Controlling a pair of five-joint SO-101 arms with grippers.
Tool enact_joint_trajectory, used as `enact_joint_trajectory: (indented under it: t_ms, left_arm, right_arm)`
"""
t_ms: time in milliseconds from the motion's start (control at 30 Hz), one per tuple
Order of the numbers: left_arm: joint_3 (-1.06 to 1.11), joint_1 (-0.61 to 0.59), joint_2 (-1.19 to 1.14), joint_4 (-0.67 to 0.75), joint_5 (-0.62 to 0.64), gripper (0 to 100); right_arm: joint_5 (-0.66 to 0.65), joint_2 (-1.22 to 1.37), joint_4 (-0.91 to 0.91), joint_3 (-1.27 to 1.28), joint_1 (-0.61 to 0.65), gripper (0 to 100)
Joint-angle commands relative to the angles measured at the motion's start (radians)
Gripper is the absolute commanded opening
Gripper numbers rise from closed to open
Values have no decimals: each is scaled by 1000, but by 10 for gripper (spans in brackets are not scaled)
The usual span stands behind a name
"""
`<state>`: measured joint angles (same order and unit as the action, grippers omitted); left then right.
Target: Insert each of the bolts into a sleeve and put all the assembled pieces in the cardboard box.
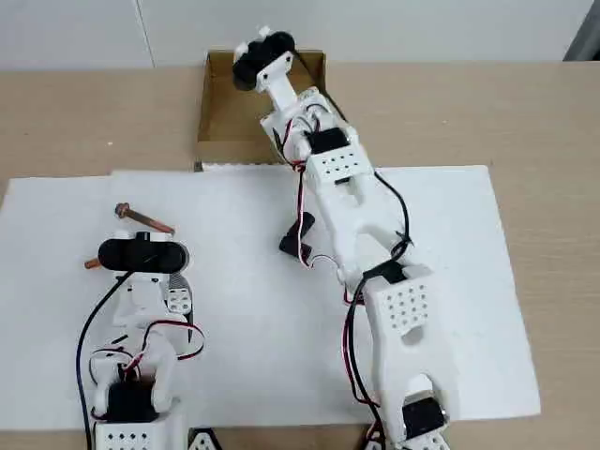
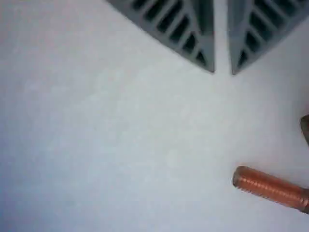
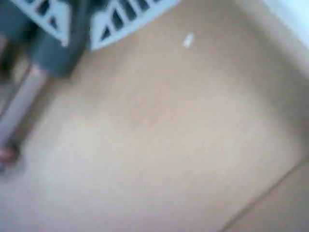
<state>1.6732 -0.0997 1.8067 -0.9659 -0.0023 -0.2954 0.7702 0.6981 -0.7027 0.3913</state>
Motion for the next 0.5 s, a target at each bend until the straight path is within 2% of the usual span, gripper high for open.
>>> enact_joint_trajectory:
  t_ms: [0,467]
  left_arm:
    - [-15,2,9,-3,-5,6]
    - [-15,2,9,-3,-5,6]
  right_arm:
    - [-2,-160,165,-55,2,3]
    - [-2,-392,809,-55,4,3]
